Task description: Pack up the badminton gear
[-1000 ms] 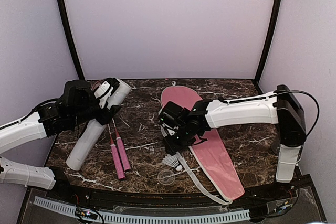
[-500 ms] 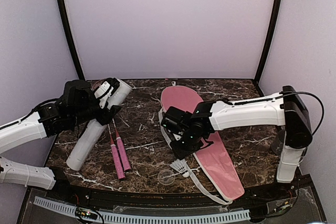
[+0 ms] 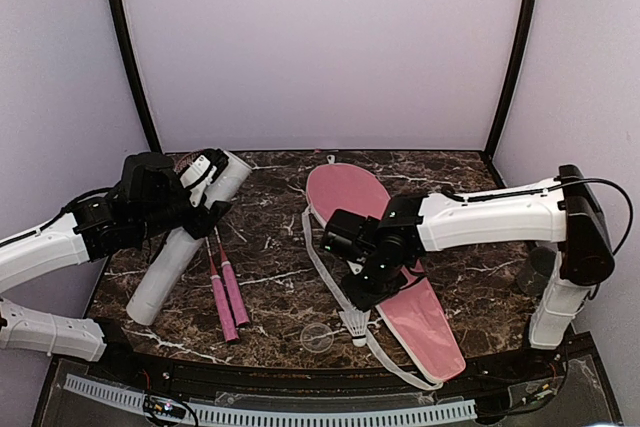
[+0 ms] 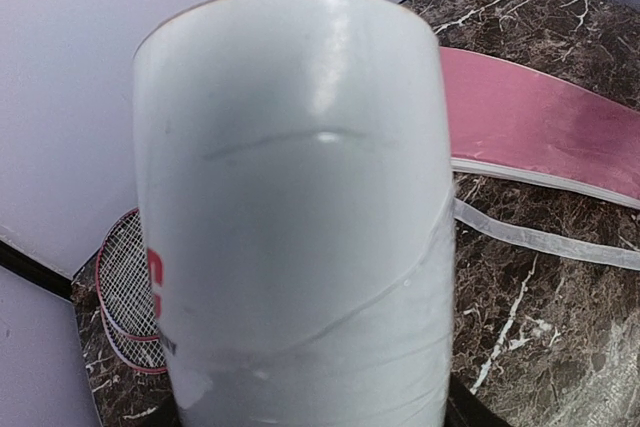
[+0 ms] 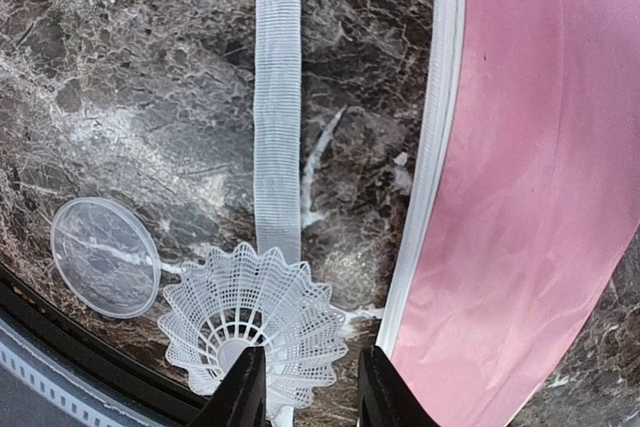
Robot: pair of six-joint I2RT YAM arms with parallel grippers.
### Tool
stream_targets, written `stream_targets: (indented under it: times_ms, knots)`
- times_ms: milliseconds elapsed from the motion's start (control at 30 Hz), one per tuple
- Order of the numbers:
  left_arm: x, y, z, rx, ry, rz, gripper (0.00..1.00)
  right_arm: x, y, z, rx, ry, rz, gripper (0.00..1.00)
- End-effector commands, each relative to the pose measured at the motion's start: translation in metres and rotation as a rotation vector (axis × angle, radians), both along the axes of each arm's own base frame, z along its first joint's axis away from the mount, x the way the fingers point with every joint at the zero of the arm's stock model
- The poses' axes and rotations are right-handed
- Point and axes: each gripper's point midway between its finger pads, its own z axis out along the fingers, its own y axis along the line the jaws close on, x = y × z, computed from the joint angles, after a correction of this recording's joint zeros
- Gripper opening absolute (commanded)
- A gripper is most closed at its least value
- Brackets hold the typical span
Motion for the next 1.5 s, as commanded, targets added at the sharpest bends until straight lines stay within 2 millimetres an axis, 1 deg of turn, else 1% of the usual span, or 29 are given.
stream_targets:
  times_ms: [0, 133, 200, 300, 367, 400, 467, 567, 700, 833, 933, 1033, 1133, 1267, 1467]
  knots:
    - [0.002, -0.001, 0.012, -0.021, -0.024, 0.0, 0.59, -0.013, -0.013, 0.009, -0.003, 0.015, -0.032, 0.32]
    - [0.002, -0.001, 0.012, -0.02, -0.023, -0.001, 0.6, -0.017, -0.021, 0.01, 0.004, 0.016, -0.047, 0.32]
    - [0.002, -0.001, 0.012, -0.022, -0.023, -0.002, 0.59, -0.018, -0.021, 0.01, 0.027, 0.015, -0.045, 0.33]
    - [0.001, -0.002, 0.011, -0.02, -0.021, -0.007, 0.6, -0.023, -0.01, 0.01, 0.106, 0.037, -0.01, 0.36]
    - [0.0, -0.003, 0.011, -0.022, -0.019, -0.014, 0.59, -0.021, -0.006, 0.011, 0.161, 0.042, 0.001, 0.38]
    - [0.0, -0.003, 0.011, -0.023, -0.02, -0.015, 0.59, -0.022, -0.01, 0.003, 0.165, 0.053, -0.007, 0.38]
    - [0.001, -0.003, 0.01, -0.021, -0.019, -0.013, 0.59, -0.017, -0.018, -0.002, 0.187, 0.061, -0.038, 0.38]
    - [0.001, -0.002, 0.01, -0.017, -0.02, -0.01, 0.59, -0.007, -0.023, 0.006, 0.274, 0.052, -0.088, 0.39]
    - [0.002, -0.002, 0.009, -0.014, -0.017, -0.009, 0.6, 0.004, -0.025, 0.02, 0.393, 0.041, -0.123, 0.44]
    - [0.003, -0.002, 0.009, -0.013, -0.018, -0.005, 0.59, 0.006, -0.027, 0.025, 0.476, 0.049, -0.143, 0.48]
    - [0.002, -0.002, 0.007, -0.012, -0.015, -0.007, 0.6, -0.003, -0.016, 0.031, 0.572, 0.078, -0.085, 0.55]
    - [0.002, -0.003, 0.007, -0.01, -0.012, -0.009, 0.59, -0.003, -0.011, 0.033, 0.614, 0.061, -0.049, 0.6]
    - [0.002, -0.004, 0.006, -0.012, -0.009, -0.016, 0.6, 0.0, -0.009, 0.025, 0.585, 0.044, -0.017, 0.6]
    - [0.002, -0.004, 0.006, -0.009, -0.009, -0.018, 0.6, 0.003, 0.005, 0.021, 0.606, 0.042, 0.048, 0.61]
    - [0.001, -0.004, 0.005, -0.01, -0.008, -0.02, 0.6, 0.009, 0.029, 0.026, 0.648, 0.026, 0.158, 0.66]
